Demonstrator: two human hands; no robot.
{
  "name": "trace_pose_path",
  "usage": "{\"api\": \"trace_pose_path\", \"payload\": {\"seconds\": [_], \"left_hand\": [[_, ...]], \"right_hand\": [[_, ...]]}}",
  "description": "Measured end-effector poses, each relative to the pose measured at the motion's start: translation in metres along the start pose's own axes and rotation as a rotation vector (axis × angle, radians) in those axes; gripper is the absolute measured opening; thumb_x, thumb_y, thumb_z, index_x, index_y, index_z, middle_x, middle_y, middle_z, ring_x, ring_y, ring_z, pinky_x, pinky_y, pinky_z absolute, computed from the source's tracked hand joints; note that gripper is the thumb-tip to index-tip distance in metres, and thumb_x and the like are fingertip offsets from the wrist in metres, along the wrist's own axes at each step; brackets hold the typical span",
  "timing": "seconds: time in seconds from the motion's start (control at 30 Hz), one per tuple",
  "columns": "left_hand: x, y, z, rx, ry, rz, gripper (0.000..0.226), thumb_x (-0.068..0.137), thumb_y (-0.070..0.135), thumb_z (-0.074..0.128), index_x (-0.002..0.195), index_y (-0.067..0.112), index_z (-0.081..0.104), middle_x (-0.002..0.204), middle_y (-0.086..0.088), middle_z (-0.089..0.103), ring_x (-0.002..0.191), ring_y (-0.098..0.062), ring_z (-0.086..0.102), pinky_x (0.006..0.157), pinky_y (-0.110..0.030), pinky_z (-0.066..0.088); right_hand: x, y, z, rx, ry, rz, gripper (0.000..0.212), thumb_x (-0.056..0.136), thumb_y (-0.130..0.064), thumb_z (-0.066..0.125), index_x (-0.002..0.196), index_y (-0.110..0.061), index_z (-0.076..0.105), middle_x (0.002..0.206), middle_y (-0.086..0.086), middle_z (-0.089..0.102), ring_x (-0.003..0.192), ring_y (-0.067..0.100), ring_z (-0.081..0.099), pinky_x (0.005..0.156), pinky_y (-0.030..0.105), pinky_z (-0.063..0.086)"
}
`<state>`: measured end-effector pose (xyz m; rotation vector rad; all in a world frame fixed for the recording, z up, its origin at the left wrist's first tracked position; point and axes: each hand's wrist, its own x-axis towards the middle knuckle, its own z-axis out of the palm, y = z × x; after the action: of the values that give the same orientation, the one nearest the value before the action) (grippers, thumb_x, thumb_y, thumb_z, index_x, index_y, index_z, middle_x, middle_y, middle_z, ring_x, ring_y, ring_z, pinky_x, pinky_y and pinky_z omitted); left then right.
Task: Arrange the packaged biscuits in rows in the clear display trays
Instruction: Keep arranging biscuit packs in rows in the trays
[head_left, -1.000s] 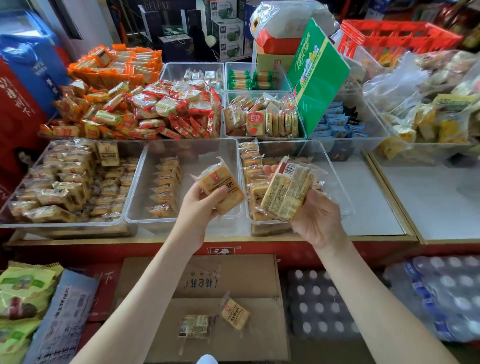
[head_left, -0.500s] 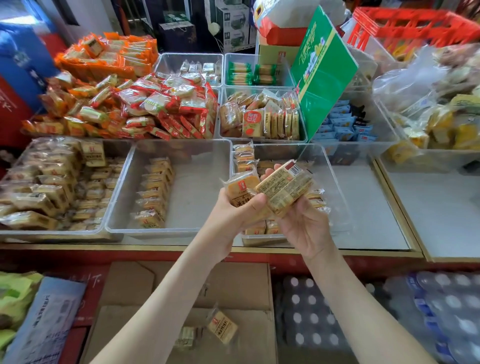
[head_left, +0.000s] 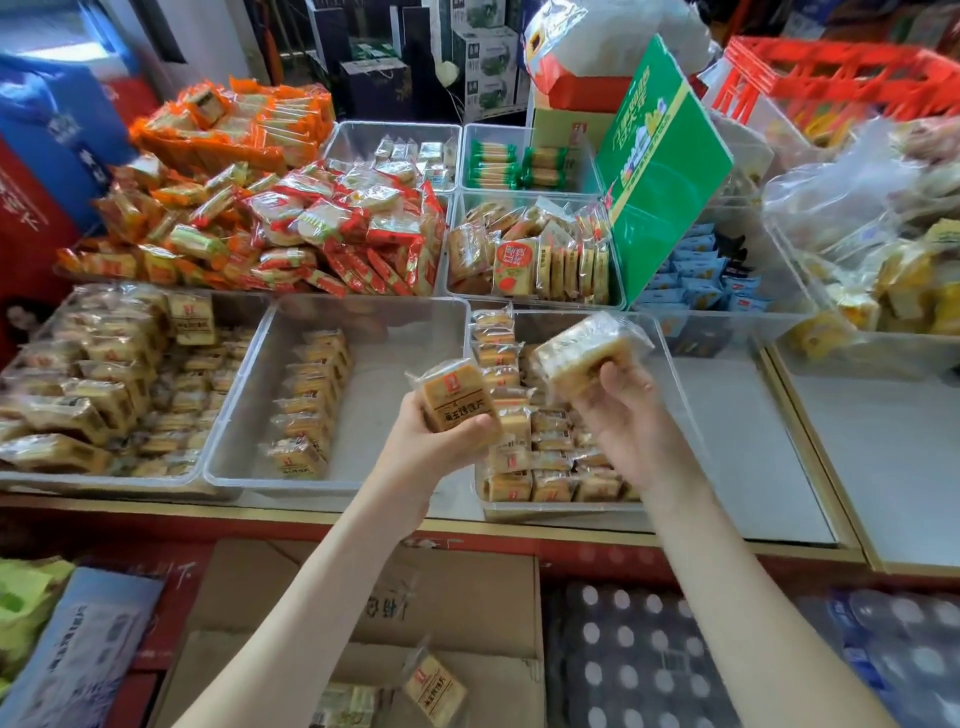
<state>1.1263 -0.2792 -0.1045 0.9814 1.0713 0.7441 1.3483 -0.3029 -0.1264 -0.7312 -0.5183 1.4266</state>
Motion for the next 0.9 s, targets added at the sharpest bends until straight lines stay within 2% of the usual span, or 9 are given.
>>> {"api": "trace_pose_path", "payload": {"seconds": [0.13,0.2,0.3,0.4,0.5,0.67,0.77,0.83,0.9], "left_hand": [[0.025,-0.002,-0.009,-0.034,0.158,-0.016,0.054,0.082,0.009,0.073,0.128,0.008,0.044,0.117,-0.014,0.064,0.101,-0.021,0.068,0.076,-0.027,0.058],[0.036,-0.005,-0.013,-0.080,0.227,-0.029,0.053,0.086,0.006,0.069,0.130,0.008,0.040,0.119,-0.013,0.060,0.105,-0.023,0.066,0.079,-0.031,0.057],[0.044,-0.014,-0.019,-0.144,0.287,-0.035,0.046,0.091,-0.002,0.059,0.131,0.007,0.037,0.121,-0.014,0.058,0.109,-0.026,0.063,0.087,-0.037,0.055],[0.041,-0.025,-0.025,-0.155,0.313,-0.031,0.048,0.091,-0.002,0.060,0.128,0.013,0.033,0.116,-0.011,0.060,0.108,-0.024,0.063,0.086,-0.036,0.055],[0.031,-0.033,-0.031,-0.153,0.315,-0.025,0.047,0.087,0.006,0.067,0.122,0.015,0.037,0.110,-0.008,0.068,0.105,-0.022,0.066,0.081,-0.030,0.056],[0.012,-0.031,-0.037,-0.077,0.218,0.016,0.047,0.081,0.025,0.069,0.124,0.023,0.051,0.106,-0.005,0.074,0.102,-0.021,0.069,0.087,-0.032,0.053],[0.004,-0.018,-0.036,0.027,0.102,0.042,0.051,0.078,0.033,0.068,0.127,0.027,0.054,0.105,-0.005,0.075,0.103,-0.023,0.068,0.091,-0.035,0.052],[-0.002,-0.007,-0.033,0.092,0.016,0.056,0.046,0.079,0.031,0.068,0.123,0.029,0.058,0.102,-0.003,0.075,0.100,-0.021,0.068,0.091,-0.036,0.052],[-0.008,0.007,-0.031,0.131,-0.051,0.087,0.035,0.083,0.025,0.068,0.117,0.029,0.062,0.097,-0.001,0.076,0.092,-0.014,0.069,0.085,-0.030,0.053]], "right_hand": [[0.063,-0.001,-0.025,-0.690,0.602,-0.015,0.055,0.078,-0.019,0.079,0.119,-0.017,0.042,0.119,0.005,0.055,0.111,0.024,0.055,0.090,0.035,0.047],[0.094,0.010,-0.037,-0.885,0.642,-0.031,0.058,0.079,-0.022,0.079,0.114,-0.020,0.033,0.120,0.004,0.047,0.107,0.020,0.049,0.083,0.029,0.039],[0.135,0.034,-0.049,-1.048,0.620,-0.058,0.065,0.080,-0.022,0.079,0.122,-0.014,0.030,0.117,0.000,0.036,0.107,0.013,0.040,0.089,0.023,0.033],[0.165,0.053,-0.059,-1.213,0.583,-0.071,0.066,0.080,-0.020,0.079,0.125,-0.005,0.033,0.123,0.006,0.041,0.115,0.017,0.042,0.091,0.021,0.031],[0.183,0.056,-0.067,-1.288,0.526,-0.015,0.068,0.079,-0.024,0.080,0.125,-0.005,0.034,0.131,0.015,0.044,0.124,0.027,0.045,0.100,0.029,0.036],[0.154,0.030,-0.041,-1.407,0.478,-0.001,0.084,0.084,-0.036,0.074,0.144,-0.012,0.020,0.148,0.014,0.029,0.136,0.029,0.030,0.110,0.042,0.032],[0.099,0.001,0.016,-1.275,0.215,-0.028,0.063,0.094,-0.039,0.060,0.145,-0.024,0.028,0.134,-0.004,0.044,0.121,0.013,0.043,0.099,0.032,0.039],[0.054,-0.013,0.055,-1.213,-0.072,0.109,0.037,0.095,-0.039,0.054,0.131,-0.031,0.049,0.116,-0.017,0.058,0.101,-0.002,0.057,0.085,0.018,0.044],[0.021,-0.015,0.078,-1.212,-0.208,0.165,0.018,0.095,-0.030,0.058,0.112,-0.032,0.064,0.101,-0.019,0.068,0.091,-0.006,0.063,0.076,0.012,0.048]]}}
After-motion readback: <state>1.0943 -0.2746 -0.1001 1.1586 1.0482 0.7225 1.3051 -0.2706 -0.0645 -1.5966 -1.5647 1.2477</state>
